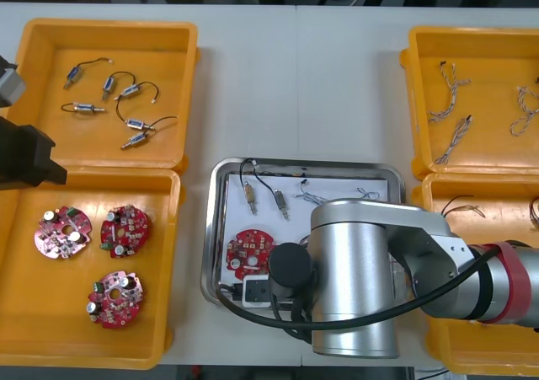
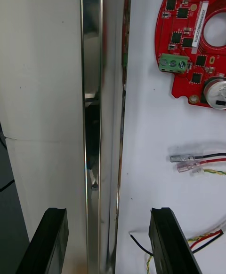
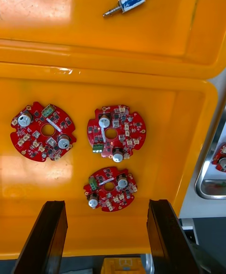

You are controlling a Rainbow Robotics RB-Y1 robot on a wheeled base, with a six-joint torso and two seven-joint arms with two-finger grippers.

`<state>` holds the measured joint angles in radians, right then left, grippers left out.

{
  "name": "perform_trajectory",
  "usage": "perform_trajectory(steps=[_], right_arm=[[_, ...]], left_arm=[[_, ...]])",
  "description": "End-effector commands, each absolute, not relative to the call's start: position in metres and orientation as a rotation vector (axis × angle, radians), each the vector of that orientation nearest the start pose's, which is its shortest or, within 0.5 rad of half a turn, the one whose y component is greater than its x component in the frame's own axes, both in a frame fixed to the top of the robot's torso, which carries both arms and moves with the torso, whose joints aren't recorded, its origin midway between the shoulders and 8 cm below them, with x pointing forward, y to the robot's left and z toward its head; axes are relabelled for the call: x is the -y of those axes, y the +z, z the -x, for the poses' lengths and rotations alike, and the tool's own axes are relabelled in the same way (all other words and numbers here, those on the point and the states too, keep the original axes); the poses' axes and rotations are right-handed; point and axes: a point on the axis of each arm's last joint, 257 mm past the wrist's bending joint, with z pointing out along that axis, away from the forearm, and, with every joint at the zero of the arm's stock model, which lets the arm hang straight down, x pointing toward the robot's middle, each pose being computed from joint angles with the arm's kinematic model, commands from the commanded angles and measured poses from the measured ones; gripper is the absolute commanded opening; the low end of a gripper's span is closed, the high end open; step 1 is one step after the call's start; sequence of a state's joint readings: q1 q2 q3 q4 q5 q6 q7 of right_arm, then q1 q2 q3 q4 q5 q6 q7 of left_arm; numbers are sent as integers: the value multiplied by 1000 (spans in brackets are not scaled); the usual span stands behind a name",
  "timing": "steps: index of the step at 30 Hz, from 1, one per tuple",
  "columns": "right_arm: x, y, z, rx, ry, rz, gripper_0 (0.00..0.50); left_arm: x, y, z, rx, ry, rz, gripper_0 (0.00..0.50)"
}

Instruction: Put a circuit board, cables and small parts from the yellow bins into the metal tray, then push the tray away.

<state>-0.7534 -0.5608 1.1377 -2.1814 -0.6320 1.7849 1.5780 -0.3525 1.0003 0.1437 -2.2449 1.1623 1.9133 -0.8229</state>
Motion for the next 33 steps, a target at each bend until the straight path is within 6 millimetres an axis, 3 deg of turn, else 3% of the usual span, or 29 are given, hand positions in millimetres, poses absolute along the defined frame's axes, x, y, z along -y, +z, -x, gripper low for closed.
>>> perform_trajectory(steps=[1, 15, 23, 33], right_arm=[[43, -303, -288, -2060, -290, 2028, 500], [53, -328, -276, -2130, -287, 1983, 500], [46, -335, -271, -2126, -291, 1967, 500], [44, -341, -279, -2111, -336, 1951, 500]], left_arm=[[-324, -107, -361, -2697, -38, 10, 500], [-337, -126, -351, -2695, -11, -26, 500], [-343, -120, -353, -2675, -1, -15, 500], [-349, -119, -356, -2661, 23, 7, 500]])
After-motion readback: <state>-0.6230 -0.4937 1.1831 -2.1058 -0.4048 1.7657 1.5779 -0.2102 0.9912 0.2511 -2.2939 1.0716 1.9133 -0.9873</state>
